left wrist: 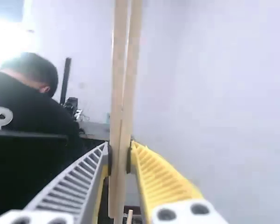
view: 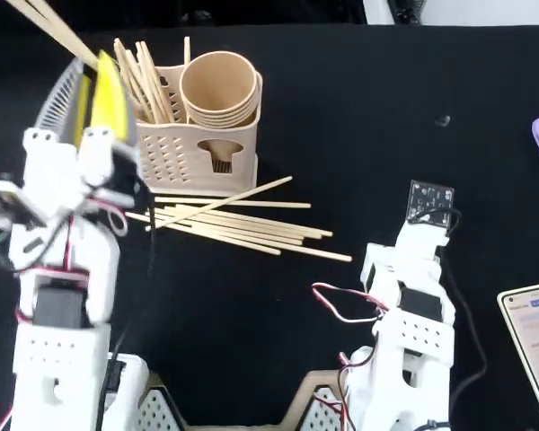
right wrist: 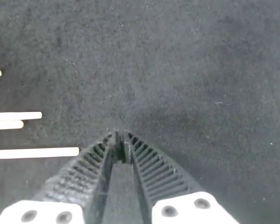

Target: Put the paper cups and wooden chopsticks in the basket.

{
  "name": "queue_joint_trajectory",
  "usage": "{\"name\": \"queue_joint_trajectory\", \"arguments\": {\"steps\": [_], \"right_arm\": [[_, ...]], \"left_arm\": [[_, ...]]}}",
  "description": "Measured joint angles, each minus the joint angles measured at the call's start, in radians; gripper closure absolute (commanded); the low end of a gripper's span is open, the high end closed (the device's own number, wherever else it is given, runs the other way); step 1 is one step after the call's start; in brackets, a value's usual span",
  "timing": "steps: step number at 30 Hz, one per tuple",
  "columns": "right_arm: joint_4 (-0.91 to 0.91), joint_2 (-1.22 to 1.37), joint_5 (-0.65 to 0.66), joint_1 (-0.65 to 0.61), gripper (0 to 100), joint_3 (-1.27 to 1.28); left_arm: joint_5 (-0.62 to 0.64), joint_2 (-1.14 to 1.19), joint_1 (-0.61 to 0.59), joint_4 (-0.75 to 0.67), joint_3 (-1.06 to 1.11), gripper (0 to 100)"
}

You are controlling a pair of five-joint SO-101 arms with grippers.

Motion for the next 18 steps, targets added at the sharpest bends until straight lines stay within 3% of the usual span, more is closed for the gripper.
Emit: {"name": "queue_joint_trajectory", "arguments": {"steps": [3, 7, 18], "right_arm": [[0.0, 0.0, 0.0, 0.0, 98.7, 0.0], [0.0, 0.0, 0.0, 0.0, 98.7, 0.0], [0.0, 0.0, 0.0, 0.0, 98.7, 0.0]], "left_arm": [[0.077, 0.12, -0.052, -0.087, -0.002, 97], [0.144, 0.31, -0.069, -0.103, -0.031, 97], [0.149, 0.549, -0.071, -0.103, -0.071, 97]]}}
